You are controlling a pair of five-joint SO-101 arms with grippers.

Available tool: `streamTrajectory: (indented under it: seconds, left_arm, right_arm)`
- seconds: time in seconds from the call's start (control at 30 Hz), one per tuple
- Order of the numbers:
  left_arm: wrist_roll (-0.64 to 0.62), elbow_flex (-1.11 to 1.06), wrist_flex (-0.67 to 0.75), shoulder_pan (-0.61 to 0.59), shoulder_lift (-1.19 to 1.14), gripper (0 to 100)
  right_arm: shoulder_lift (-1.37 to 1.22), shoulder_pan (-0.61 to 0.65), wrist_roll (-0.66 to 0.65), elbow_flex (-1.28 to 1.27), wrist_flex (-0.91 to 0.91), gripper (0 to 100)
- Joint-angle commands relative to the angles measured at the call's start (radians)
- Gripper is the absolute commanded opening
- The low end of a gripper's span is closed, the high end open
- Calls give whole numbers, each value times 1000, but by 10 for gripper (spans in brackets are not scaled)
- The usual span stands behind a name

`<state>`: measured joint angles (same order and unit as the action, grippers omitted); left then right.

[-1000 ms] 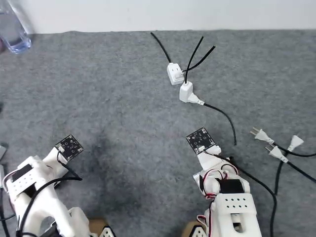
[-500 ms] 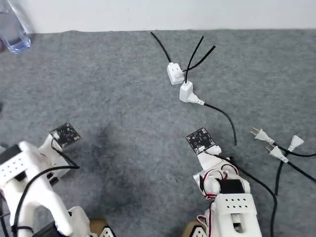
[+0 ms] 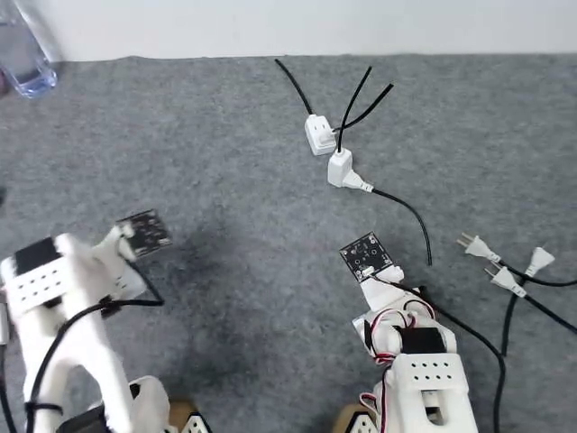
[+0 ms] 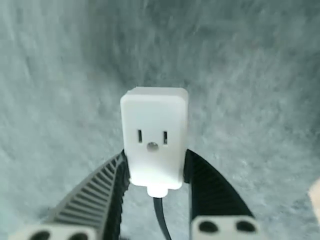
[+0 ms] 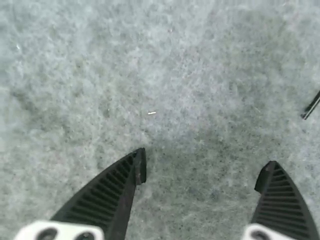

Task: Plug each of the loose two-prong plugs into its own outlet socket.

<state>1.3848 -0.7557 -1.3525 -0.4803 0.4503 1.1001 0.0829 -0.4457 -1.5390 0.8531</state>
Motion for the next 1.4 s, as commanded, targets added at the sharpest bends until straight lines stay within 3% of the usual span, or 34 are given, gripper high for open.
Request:
streamTrajectory:
  seconds: [0.0,0.17,0.4,0.53,0.7,0.97,1.13,1.37]
  left_arm:
    - [-8,74,-9,146,14,13]
    - [-21,125,-11,345,12,13]
    - [-245,124,126,583,2,13]
    - [-310,88,172,664,2,13]
    - [-315,-39,267,740,3,13]
    - [-316,-163,333,778,3,13]
    - [-416,-213,468,825,2,13]
    - [-420,-254,473,859,2,13]
  right_arm:
    - [10,5,5,5,-16,339]
    - [10,2,3,5,-18,339]
    - [10,1,2,5,-19,339]
    - [10,-1,2,5,-19,339]
    - [10,-4,6,6,-21,339]
    - [10,-113,40,15,-58,339]
    - [10,-113,43,15,-58,339]
    - [10,-111,43,15,-58,339]
